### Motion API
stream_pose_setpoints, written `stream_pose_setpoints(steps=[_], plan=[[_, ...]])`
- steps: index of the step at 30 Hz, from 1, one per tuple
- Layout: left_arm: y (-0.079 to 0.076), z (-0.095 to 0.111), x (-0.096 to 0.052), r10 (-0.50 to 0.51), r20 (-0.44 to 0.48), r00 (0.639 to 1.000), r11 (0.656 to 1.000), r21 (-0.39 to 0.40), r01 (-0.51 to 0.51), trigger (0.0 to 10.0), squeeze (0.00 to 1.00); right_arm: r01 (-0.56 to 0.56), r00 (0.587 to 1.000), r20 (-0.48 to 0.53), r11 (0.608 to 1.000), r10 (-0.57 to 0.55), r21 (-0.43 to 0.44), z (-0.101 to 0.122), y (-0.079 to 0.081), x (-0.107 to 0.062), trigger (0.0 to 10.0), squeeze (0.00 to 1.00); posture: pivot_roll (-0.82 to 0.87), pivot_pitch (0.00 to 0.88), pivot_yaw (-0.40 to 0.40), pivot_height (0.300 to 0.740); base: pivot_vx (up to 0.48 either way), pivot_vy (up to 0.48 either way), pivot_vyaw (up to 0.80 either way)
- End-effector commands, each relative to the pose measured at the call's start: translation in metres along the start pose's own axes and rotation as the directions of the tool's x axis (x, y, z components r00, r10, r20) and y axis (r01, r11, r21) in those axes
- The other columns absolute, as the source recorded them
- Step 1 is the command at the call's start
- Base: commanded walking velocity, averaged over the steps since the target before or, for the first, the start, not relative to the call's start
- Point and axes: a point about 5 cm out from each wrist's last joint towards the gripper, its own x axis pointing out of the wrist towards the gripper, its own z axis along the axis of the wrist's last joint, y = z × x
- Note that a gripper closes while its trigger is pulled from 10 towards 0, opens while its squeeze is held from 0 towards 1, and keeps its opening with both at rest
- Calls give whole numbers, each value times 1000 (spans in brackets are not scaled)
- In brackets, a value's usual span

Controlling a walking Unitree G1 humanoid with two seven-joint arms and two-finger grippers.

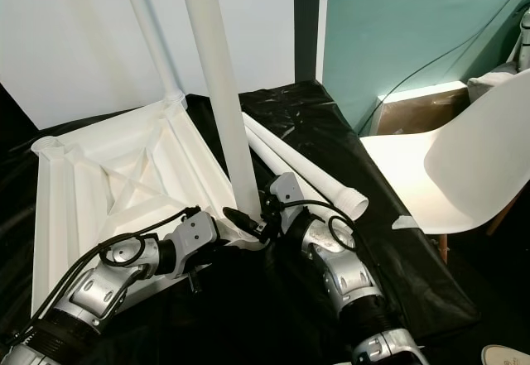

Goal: Building children table

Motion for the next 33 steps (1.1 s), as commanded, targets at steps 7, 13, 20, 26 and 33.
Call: stream_pose_setpoints(steps=[7,13,20,26,33], plan=[[-30,-41,11,-156,-111,981,978,-153,138,10000,0,326,945,-14,944,-325,54,-12,-18,-12,2784,0,152,0,39,740,0,0,0],[-21,-36,11,-104,-80,991,983,-162,90,10000,0,321,947,-27,946,-320,55,-12,-18,-11,10000,98,152,0,39,740,0,0,0],[-17,-33,13,-83,-77,994,987,-143,71,10000,0,307,951,-41,951,-306,36,-12,-20,-8,10000,0,145,0,15,740,0,0,0],[-19,-34,13,-89,-61,994,984,-160,78,10000,1000,309,950,-44,951,-308,18,-12,-20,-7,10000,0,141,0,18,740,0,0,0],[-13,-29,9,-46,-50,998,991,-131,39,10000,0,279,959,-59,960,-277,24,-15,-14,-8,10000,0,136,0,21,740,0,0,0]])
